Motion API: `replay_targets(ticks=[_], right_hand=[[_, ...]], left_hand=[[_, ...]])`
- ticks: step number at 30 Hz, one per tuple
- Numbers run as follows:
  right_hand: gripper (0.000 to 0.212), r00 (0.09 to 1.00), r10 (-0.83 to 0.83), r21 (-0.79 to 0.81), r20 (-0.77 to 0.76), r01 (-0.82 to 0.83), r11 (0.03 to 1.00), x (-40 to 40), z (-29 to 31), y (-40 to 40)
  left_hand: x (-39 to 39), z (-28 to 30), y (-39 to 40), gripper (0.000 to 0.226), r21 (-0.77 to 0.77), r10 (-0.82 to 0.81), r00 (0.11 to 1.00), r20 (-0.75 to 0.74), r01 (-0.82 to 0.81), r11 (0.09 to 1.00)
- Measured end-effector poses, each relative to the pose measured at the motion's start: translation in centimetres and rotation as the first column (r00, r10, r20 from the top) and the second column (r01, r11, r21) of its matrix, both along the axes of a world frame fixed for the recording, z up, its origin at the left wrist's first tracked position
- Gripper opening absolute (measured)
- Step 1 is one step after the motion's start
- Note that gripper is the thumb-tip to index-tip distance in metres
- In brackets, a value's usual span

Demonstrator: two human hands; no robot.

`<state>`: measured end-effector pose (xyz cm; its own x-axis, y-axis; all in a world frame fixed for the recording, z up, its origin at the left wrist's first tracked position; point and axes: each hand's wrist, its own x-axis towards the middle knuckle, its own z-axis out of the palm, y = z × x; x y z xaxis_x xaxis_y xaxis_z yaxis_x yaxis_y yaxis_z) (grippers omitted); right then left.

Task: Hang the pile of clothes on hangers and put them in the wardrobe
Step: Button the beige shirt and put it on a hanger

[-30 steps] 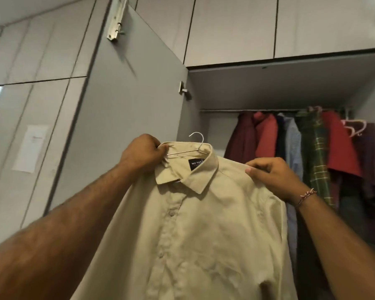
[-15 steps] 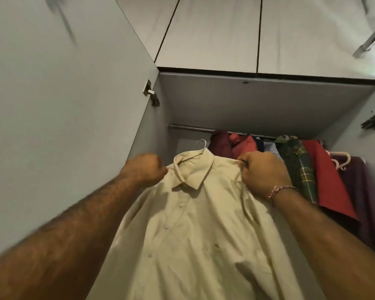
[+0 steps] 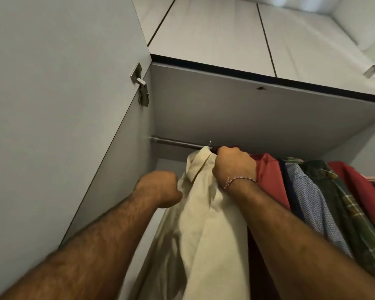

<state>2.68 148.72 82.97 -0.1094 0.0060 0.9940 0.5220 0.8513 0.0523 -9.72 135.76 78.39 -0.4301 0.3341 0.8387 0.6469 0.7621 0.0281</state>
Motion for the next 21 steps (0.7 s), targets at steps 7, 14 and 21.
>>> replay_targets(ticks=[7, 14, 21], right_hand=[[0.031, 0.997, -0.078, 0.04, -0.018, 0.079, 0.996, -3.8, 3.0, 0.9], [0.032, 0.994, -0.076, 0.018, 0.073, 0.075, 0.997, -6.3, 3.9, 1.6], [0.031, 0.986, -0.073, -0.026, 0.147, 0.078, 0.997, -5.6, 5.0, 1.4]], left_hand=[[-1.4, 1.6, 2.0, 0.026, 0.019, -0.04, 0.995, -0.093, 0.042, 0.999], [-2.2, 1.5, 3.0, 0.025, 0.034, -0.046, 0.986, -0.159, 0.052, 0.998], [-2.0, 1.1, 2.9, 0.027, 0.049, -0.083, 0.972, -0.218, 0.096, 0.994]])
